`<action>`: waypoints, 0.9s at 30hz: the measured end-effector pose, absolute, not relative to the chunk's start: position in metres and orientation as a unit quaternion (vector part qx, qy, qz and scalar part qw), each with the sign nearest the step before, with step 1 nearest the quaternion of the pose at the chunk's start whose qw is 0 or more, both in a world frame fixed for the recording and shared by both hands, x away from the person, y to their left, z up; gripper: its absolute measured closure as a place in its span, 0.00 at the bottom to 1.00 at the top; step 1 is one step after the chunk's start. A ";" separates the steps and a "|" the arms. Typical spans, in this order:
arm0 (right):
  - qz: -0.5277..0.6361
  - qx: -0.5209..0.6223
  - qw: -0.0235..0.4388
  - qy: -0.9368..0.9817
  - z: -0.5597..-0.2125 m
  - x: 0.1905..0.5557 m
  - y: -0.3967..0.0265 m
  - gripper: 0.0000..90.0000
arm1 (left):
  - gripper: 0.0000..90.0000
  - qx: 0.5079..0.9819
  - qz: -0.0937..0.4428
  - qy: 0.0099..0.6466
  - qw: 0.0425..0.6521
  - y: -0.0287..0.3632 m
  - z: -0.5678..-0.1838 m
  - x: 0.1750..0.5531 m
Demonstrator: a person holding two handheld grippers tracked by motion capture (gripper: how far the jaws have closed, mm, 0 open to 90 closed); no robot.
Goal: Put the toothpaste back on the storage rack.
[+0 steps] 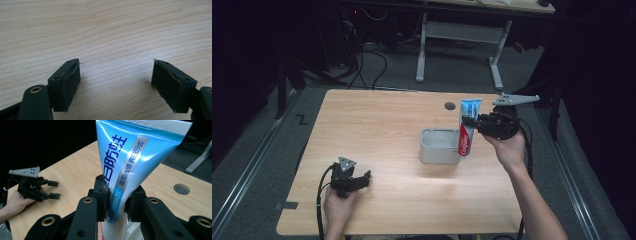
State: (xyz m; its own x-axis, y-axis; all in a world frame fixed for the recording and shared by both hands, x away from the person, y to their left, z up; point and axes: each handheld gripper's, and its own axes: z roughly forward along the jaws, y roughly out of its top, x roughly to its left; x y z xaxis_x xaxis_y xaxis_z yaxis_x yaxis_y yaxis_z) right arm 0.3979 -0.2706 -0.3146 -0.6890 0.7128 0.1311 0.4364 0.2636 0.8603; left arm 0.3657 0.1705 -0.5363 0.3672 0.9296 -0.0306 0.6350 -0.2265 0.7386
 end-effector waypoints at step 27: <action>0.481 0.367 0.167 0.778 -0.312 0.428 -0.241 0.82 | 0.26 0.751 0.214 0.521 0.344 0.171 -0.536 0.366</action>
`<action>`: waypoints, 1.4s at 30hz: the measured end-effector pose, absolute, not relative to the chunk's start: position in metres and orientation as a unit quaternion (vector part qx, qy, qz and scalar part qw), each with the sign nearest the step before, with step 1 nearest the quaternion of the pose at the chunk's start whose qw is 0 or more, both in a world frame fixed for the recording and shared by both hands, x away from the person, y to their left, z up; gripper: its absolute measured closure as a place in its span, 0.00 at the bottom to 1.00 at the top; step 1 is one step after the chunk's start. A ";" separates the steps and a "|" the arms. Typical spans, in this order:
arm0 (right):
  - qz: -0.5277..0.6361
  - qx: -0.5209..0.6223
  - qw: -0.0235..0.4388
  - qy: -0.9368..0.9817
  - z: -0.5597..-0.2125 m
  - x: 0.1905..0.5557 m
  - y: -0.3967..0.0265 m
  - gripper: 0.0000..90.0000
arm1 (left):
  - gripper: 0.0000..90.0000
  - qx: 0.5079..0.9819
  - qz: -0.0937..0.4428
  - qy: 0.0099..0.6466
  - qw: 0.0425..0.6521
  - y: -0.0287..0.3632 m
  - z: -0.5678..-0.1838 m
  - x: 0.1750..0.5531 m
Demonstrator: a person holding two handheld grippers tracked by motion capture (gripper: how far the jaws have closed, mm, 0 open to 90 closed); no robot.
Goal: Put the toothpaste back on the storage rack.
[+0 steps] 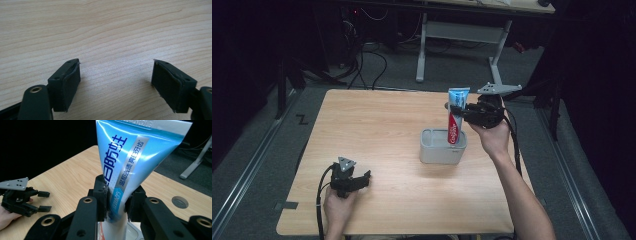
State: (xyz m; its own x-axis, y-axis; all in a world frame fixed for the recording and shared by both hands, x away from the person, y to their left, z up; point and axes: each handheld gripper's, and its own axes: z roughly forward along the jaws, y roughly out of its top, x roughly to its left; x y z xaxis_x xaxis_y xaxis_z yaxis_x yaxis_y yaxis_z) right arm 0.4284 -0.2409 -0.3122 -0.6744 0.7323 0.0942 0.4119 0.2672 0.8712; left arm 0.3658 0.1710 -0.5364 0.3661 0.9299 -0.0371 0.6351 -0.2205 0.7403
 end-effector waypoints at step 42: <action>0.424 0.370 0.188 0.805 -0.362 0.448 -0.209 0.81 | 0.26 0.751 0.213 0.521 0.346 0.172 -0.536 0.366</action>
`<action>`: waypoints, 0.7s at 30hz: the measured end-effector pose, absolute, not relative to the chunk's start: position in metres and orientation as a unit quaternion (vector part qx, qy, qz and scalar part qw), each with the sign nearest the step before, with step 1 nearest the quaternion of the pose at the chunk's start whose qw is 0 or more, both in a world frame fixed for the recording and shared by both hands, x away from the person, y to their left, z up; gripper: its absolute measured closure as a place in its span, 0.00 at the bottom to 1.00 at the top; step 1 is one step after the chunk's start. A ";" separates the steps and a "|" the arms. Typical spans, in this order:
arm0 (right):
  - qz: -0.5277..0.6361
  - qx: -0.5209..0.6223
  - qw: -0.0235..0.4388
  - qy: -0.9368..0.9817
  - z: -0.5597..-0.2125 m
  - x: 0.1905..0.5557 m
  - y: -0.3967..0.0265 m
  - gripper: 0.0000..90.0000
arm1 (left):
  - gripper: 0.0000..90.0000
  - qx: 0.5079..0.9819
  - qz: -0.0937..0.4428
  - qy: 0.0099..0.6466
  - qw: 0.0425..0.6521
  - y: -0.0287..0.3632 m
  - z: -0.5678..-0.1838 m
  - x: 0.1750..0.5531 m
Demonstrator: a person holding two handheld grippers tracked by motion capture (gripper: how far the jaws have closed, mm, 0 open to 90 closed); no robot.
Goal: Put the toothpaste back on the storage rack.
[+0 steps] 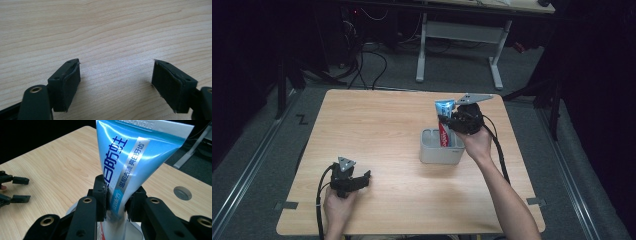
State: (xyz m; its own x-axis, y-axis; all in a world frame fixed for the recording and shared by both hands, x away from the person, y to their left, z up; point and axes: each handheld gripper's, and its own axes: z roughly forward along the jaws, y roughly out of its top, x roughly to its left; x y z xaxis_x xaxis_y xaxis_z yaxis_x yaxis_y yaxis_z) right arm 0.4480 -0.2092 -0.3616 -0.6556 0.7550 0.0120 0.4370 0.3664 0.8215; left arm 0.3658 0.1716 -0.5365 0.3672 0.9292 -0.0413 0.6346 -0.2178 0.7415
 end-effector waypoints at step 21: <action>0.406 0.382 0.173 0.812 -0.385 0.451 -0.208 0.81 | 0.26 0.751 0.213 0.520 0.345 0.171 -0.536 0.366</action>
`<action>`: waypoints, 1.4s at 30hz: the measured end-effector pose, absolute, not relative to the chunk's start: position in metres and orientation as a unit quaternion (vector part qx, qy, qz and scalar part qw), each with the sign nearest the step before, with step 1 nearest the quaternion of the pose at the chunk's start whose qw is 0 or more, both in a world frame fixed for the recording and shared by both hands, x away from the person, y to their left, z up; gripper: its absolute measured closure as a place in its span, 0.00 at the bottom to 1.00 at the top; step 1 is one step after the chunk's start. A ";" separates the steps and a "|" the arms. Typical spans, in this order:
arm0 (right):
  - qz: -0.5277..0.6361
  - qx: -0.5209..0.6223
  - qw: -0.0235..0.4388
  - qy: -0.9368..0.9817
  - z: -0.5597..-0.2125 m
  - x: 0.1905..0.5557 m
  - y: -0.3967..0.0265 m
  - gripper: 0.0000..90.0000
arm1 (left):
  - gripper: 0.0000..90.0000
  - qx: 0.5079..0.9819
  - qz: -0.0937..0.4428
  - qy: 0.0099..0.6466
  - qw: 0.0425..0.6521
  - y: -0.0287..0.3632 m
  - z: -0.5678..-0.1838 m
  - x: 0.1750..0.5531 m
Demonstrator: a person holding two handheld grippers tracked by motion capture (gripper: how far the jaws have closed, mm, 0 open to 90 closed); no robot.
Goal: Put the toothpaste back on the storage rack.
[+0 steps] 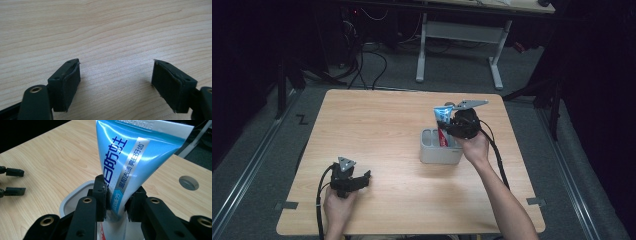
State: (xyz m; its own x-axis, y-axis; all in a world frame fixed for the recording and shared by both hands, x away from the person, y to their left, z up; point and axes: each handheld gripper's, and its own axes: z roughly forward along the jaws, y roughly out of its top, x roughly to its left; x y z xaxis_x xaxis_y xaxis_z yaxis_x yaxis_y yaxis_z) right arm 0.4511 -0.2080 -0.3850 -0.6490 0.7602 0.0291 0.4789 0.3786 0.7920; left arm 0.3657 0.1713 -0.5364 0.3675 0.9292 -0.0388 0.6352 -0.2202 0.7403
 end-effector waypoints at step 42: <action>0.398 0.397 0.146 0.814 -0.409 0.454 -0.207 0.80 | 0.26 0.752 0.215 0.520 0.343 0.171 -0.536 0.366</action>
State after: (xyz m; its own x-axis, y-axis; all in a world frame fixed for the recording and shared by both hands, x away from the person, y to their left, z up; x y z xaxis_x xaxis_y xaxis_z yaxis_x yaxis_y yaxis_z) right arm 0.4538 -0.2071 -0.4093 -0.6427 0.7621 0.0788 0.5303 0.3682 0.7637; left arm 0.3657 0.1706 -0.5364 0.3671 0.9296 -0.0328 0.6348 -0.2246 0.7393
